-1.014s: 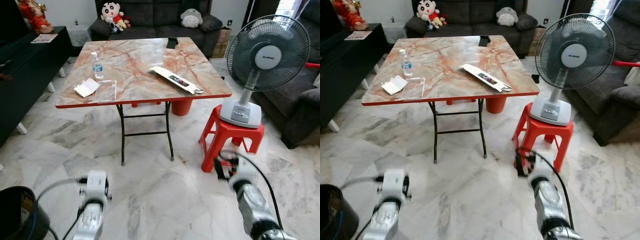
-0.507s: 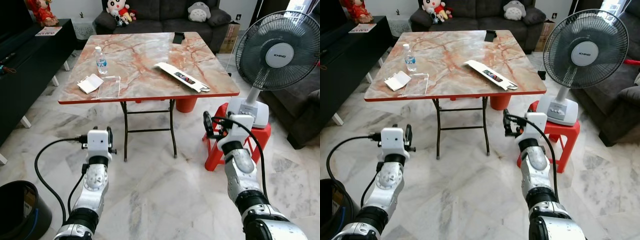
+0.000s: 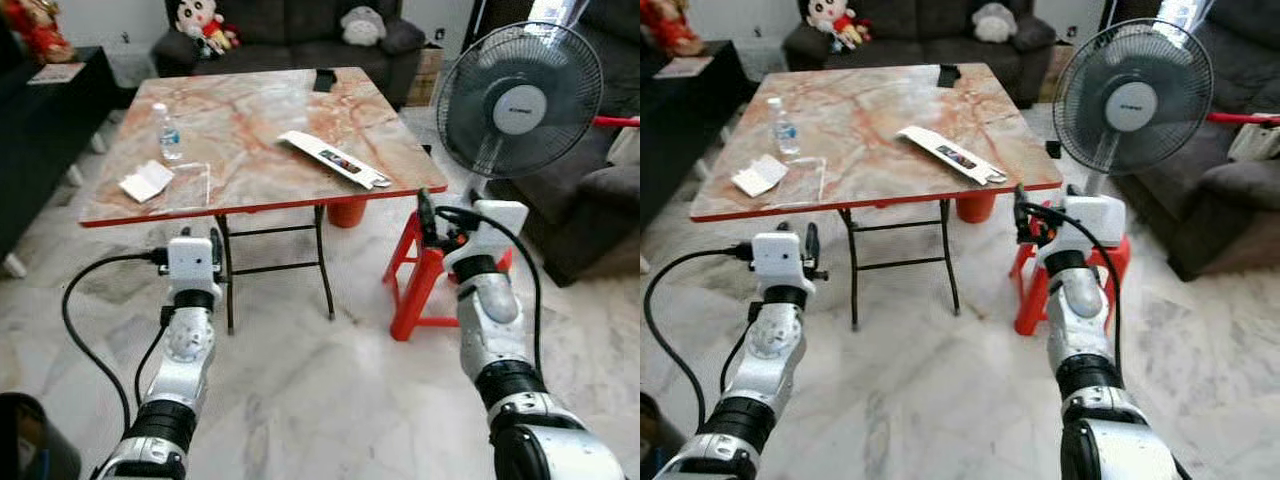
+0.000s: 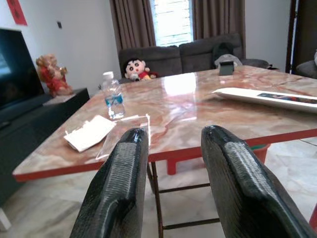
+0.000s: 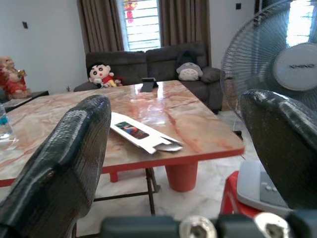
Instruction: Picking trash to rubbish bin
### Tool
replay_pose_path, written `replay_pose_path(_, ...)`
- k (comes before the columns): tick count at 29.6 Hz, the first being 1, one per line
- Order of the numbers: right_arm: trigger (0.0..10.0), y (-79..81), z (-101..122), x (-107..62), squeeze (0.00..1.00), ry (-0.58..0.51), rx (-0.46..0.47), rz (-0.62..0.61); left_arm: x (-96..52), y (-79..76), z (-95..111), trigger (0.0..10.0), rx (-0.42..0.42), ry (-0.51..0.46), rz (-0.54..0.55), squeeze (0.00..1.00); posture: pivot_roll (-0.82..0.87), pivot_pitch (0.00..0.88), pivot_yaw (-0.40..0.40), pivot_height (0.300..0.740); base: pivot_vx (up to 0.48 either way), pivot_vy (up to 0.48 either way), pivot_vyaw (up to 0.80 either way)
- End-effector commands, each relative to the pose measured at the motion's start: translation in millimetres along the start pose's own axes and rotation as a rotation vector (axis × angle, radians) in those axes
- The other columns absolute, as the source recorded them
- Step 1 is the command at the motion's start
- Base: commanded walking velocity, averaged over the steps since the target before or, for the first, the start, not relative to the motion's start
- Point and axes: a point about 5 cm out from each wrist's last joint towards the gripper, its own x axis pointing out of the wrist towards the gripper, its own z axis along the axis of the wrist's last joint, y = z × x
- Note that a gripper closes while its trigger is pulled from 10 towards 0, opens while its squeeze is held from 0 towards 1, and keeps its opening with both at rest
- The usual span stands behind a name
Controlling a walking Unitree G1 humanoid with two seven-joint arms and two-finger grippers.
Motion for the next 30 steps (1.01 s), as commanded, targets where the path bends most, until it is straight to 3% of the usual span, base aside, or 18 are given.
replay_pose_path(1, 10.0, 10.0, 9.4, 7.9, 0.0, -0.039, 0.017, 0.027, 2.0, 7.2, 3.8, 10.0, 0.001, -0.007, 0.018, 0.0, 0.01, 0.001, -0.024, 0.74, 0.296, 0.0, 0.0)
replay_pose_path(30, 10.0, 18.6, 8.6, 10.2, 0.0, -0.026, -0.006, 0.064, 8.5, 4.3, 16.3, 10.0, 0.005, -0.036, -0.001, 0.0, 0.02, 0.024, -0.034, 0.74, 0.298, 0.0, 0.02)
